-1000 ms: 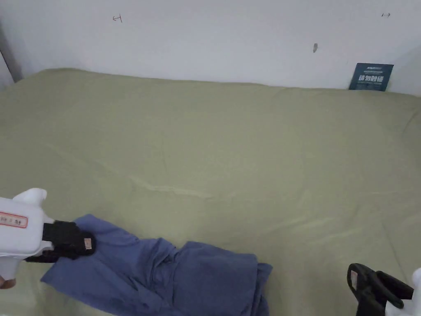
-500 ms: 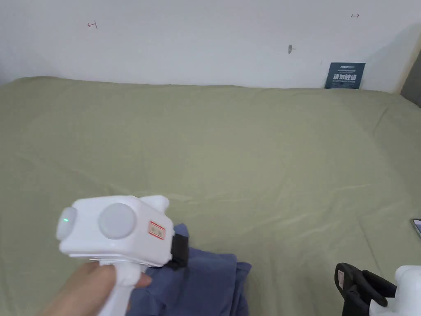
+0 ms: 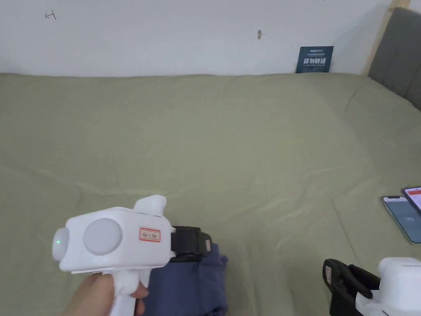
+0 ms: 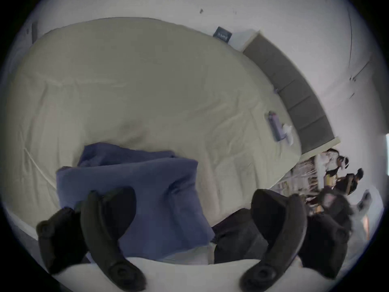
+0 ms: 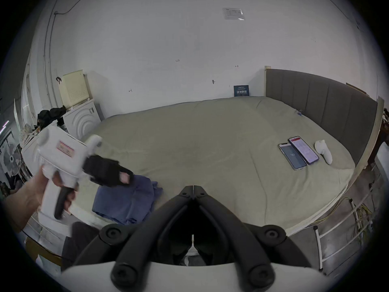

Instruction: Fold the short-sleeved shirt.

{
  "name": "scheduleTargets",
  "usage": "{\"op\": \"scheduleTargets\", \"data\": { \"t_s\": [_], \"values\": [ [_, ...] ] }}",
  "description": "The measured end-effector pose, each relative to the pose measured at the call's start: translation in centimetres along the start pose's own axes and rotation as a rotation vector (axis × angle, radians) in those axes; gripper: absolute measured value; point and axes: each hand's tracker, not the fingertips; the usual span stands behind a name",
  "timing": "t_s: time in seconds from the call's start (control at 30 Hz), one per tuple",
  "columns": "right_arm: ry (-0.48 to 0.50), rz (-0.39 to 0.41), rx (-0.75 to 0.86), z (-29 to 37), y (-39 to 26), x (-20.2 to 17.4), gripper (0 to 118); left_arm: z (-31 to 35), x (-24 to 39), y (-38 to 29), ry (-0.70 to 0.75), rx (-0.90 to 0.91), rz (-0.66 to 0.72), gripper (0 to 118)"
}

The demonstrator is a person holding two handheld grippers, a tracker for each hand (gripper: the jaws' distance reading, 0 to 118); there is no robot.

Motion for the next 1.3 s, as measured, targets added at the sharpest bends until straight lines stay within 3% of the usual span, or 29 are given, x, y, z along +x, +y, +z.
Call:
{"op": "scheduleTargets", "data": {
  "t_s": [0.03, 0.07, 0.1, 0.33, 0.53, 0.6, 0.7, 0.87, 0.97, 1.17, 1.23, 1.3],
  "values": [
    [0.006, -0.006, -0.001, -0.1, 0.0, 0.0, 0, 0.6, -0.9, -0.1, 0.003, 0.001, 0.021, 70],
    [0.009, -0.01, -0.004, -0.2, -0.1, -0.2, 0, 0.8, -1.8, -0.3, -0.009, 0.005, 0.045, 29],
    [0.012, -0.008, -0.005, -0.4, -0.1, -0.4, 0, 0.7, -2.5, -0.3, -0.03, 0.002, 0.052, 1],
    [0.033, -0.015, -0.044, -1.1, -0.6, -1.2, 0, -5.0, -2.9, -3.1, -0.221, -0.142, 0.126, 1],
    [0.025, -0.013, -0.085, -1.4, -1.2, -0.9, 0, -11.9, -3.5, -7.6, -0.161, -0.277, 0.072, 1],
    [0.029, -0.016, -0.107, -1.9, -1.4, -0.9, 0, -11.7, -3.3, -7.7, -0.225, -0.287, 0.125, 1],
    [0.063, -0.04, -0.139, -3.1, -1.3, -1.2, 0, -9.6, -2.5, -6.8, -0.184, -0.275, 0.048, 1],
    [0.241, -0.085, -0.198, -7.4, -0.2, -3.7, 0, -2.4, -4.0, -4.4, -0.182, -0.145, 0.025, 1],
    [0.396, -0.094, -0.266, -11.7, 0.0, -5.8, 0, 1.4, -7.0, -3.4, -0.13, -0.086, 0.055, 1],
    [0.743, -0.298, -0.483, -21.7, -2.2, -7.0, 0, 4.1, -13.4, -1.9, -0.041, -0.023, 0.135, 1],
    [0.749, -0.352, -0.533, -24.6, -3.7, -6.0, 0, 4.0, -15.1, -1.6, -0.04, -0.022, 0.156, 1],
    [0.775, -0.488, -0.582, -27.1, -5.5, -4.1, 0, 3.7, -16.6, -1.4, -0.035, -0.022, 0.175, 1]
  ]
}}
